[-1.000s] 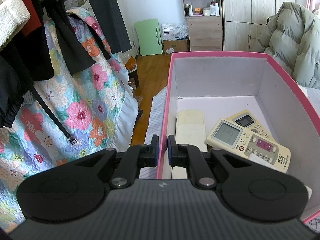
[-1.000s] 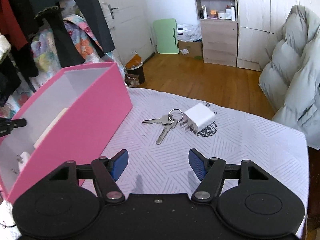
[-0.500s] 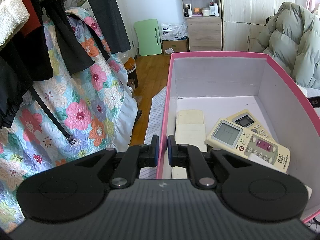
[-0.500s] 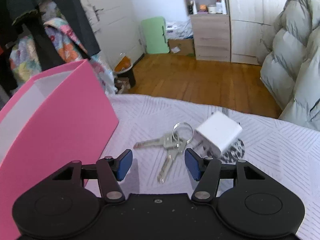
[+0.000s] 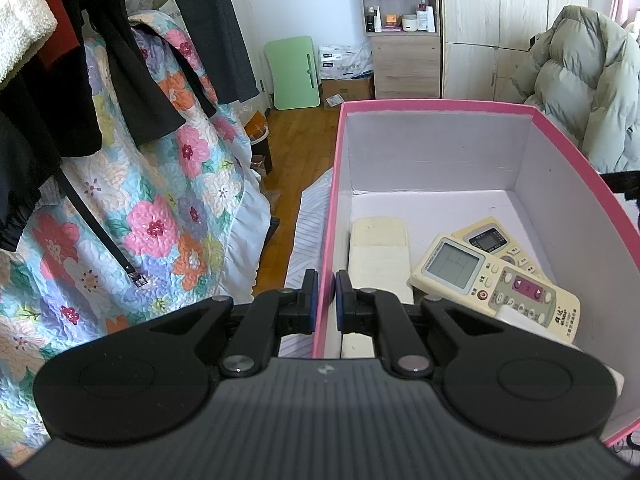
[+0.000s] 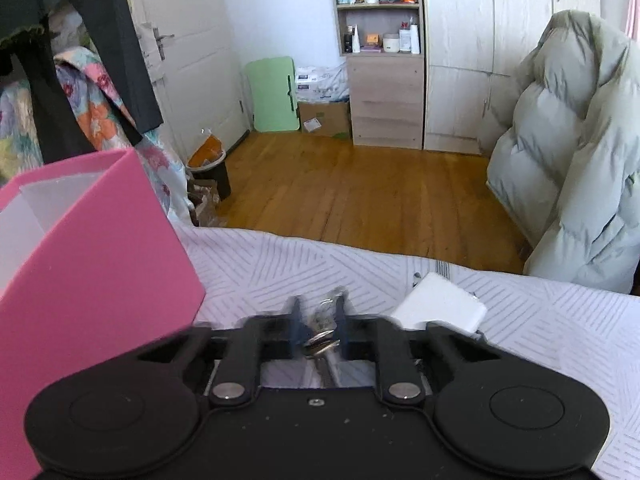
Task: Organize rigid objects
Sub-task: 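Grasp the second key ring on the bedspread with the right gripper, then carry the keys into the pink box and open the right gripper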
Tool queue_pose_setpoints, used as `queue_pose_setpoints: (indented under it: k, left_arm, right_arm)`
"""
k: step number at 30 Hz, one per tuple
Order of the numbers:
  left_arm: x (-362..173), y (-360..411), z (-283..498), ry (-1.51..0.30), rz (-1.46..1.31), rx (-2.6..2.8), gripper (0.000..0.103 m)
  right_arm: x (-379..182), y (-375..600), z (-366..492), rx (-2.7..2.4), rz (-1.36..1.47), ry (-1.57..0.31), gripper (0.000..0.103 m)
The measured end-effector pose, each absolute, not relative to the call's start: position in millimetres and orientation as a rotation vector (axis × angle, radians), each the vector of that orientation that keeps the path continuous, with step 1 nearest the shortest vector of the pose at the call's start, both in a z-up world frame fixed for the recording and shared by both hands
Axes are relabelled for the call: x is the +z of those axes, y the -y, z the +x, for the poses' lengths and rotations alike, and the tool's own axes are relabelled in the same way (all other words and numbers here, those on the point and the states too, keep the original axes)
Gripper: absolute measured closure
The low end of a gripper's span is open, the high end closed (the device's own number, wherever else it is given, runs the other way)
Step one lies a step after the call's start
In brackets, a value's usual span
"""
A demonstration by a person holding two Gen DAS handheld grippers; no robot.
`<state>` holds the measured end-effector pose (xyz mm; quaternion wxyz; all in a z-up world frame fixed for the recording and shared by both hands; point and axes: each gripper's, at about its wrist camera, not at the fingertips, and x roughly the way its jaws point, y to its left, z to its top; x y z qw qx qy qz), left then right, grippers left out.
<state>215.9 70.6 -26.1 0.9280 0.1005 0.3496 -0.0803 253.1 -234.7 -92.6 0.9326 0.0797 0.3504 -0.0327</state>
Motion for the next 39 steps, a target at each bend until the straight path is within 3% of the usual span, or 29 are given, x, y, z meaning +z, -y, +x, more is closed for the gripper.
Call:
queue_pose_setpoints:
  k: [9, 27, 39]
  left_arm:
    - [-25.7, -70.7, 216.5, -0.718, 0.202, -0.167, 0.095]
    - [-26.4, -70.1, 216.3, -0.720, 0.204, -0.168, 0.096]
    - [-27.6, -65.3, 215.1, -0.728, 0.227, -0.159, 0.096]
  right_arm:
    - [-76.3, 232.5, 231.0, 0.026, 0.255, -0.678, 0.099]
    - [47.1, 173.7, 165.1, 0.210, 0.127, -0.410, 0.099]
    - [68.6, 135.5, 175.5, 0.470, 0.256, -0.535, 0.099]
